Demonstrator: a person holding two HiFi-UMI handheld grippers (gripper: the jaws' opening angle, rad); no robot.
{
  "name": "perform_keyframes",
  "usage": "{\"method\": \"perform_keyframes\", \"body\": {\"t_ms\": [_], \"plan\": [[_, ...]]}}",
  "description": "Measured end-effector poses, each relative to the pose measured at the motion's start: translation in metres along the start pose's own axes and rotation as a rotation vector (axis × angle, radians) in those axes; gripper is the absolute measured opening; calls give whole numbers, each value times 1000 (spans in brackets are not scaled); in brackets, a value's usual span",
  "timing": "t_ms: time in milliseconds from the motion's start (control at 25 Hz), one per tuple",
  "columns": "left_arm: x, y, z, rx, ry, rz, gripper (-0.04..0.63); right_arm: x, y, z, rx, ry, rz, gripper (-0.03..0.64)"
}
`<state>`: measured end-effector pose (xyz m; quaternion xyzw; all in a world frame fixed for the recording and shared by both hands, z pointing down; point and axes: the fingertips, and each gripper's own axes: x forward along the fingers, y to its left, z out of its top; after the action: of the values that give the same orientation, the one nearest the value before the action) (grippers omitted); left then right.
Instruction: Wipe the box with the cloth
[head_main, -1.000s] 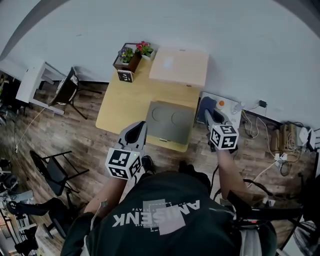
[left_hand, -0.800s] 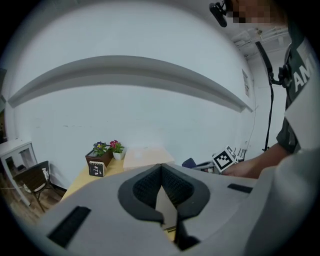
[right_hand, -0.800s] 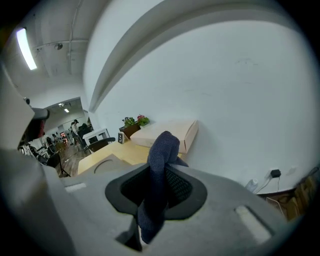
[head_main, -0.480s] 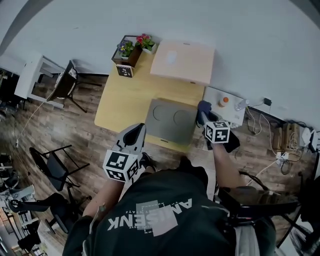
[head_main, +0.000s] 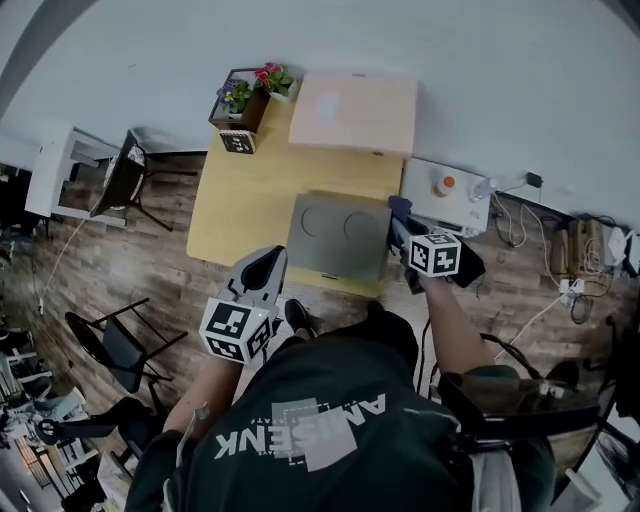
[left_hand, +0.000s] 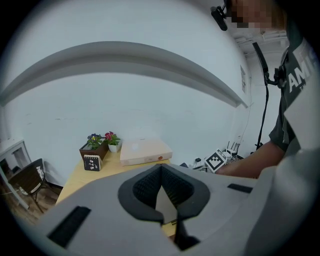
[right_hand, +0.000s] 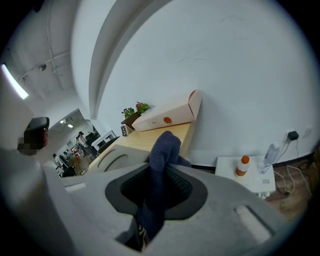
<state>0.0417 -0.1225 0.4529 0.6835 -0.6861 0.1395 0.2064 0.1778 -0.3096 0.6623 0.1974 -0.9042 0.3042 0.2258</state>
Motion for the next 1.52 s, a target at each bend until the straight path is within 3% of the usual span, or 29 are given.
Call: {"method": "perform_keyframes", "body": {"t_ms": [520, 760, 1160, 1520], "plan": [[-6, 10, -18, 43, 53, -30, 0, -19, 28, -25, 91, 13, 159, 71], [-11, 6, -25, 57, 61, -105, 1, -31, 44, -43, 130, 9, 180, 71], [-28, 17, -33, 55, 61, -186, 0, -54, 73, -72, 212, -22, 172, 71], [-32, 33, -37, 54, 47, -237, 1, -64, 86, -97, 284, -47, 84, 71]]}}
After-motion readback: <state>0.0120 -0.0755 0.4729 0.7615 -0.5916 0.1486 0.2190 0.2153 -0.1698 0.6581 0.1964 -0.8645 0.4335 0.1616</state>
